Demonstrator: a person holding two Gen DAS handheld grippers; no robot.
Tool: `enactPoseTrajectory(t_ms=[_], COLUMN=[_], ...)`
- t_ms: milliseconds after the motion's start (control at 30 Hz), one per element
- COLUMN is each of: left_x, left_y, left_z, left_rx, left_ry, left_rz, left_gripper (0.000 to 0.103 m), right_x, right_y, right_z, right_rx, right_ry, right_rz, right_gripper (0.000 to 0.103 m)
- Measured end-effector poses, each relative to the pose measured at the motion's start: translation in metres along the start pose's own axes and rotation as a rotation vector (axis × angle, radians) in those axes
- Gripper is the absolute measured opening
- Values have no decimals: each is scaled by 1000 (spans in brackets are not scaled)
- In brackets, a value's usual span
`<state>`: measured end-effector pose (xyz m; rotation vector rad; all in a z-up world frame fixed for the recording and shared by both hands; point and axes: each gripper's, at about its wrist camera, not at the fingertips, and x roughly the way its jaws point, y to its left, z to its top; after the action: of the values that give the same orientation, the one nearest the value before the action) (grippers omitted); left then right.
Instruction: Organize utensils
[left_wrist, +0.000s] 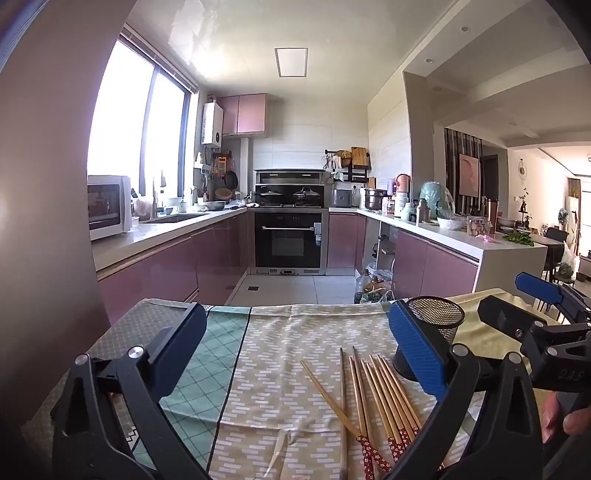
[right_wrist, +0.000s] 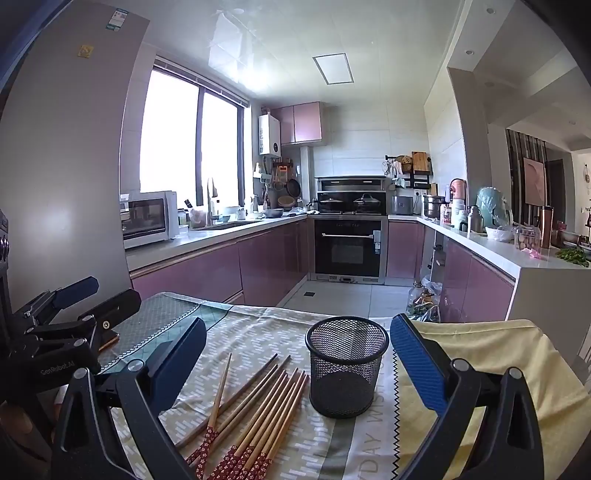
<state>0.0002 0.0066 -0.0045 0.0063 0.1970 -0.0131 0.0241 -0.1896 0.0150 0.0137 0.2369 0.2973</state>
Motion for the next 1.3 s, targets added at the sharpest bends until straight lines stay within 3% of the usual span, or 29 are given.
enactPoseTrajectory(t_ms=[1300], left_x=[-2], left_y=[1], left_z=[4], left_rx=[-16], left_ry=[-9], left_rz=[-7], left_gripper=[97], right_x=[-3], right_y=[7], right_z=[1], right_rx=[1], right_ry=[-9], right_rz=[3], right_gripper=[96])
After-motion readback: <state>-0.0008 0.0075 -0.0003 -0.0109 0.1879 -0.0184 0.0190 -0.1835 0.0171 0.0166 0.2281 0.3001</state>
